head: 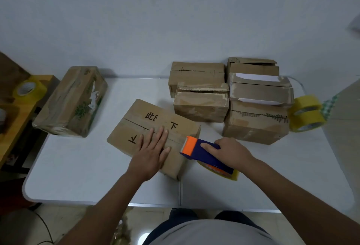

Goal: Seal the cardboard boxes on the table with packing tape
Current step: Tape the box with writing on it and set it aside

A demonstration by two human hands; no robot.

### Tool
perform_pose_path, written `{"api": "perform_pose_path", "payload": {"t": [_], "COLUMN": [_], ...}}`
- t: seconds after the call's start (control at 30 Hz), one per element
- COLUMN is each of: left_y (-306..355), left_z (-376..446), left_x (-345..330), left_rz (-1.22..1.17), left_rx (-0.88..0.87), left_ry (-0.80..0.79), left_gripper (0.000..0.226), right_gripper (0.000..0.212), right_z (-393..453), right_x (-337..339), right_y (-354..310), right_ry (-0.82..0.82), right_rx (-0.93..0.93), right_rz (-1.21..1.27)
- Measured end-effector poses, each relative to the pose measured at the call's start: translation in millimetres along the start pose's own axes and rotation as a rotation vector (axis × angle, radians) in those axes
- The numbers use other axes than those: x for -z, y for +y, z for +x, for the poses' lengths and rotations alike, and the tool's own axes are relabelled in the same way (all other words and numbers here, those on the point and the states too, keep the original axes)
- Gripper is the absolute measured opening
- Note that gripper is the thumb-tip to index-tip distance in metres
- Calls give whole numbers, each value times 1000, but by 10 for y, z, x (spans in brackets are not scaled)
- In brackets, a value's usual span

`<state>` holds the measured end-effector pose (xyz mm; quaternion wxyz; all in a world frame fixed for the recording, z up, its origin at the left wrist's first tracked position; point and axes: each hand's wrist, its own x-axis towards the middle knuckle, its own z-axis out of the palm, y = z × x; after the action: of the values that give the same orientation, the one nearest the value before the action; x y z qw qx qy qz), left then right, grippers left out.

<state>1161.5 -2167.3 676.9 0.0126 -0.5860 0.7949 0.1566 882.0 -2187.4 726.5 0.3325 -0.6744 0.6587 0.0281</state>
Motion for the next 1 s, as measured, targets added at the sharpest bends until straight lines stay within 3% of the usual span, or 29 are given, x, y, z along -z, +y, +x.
{"api": "perform_pose_path", "payload": {"t": [0.23, 0.4, 0.53, 0.8, 1.0], "left_y": [-709, -419, -307, -326, -352], "left_z": [200, 248, 169, 160, 190], "left_x": [309, 376, 168, 116, 68], "left_rz": [107, -21, -67, -26, -14], "left_rx": [-35, 138, 183, 194, 202], "left_ry": [-24, -40, 40, 69, 92], "left_gripper": [77, 57, 64, 71, 77], "right_gripper": [58, 54, 51, 43, 38], "right_z": [218, 250, 178, 134, -76], "right_x": [-253, -353, -386, -390, -396], "right_y": [-520, -614, -552, -487, -91], "right_ry": [-86, -168, -250, -127, -93], "right_rx": [-21, -21, -27, 110, 52], "right_rz": [166, 293, 459, 446, 359]}}
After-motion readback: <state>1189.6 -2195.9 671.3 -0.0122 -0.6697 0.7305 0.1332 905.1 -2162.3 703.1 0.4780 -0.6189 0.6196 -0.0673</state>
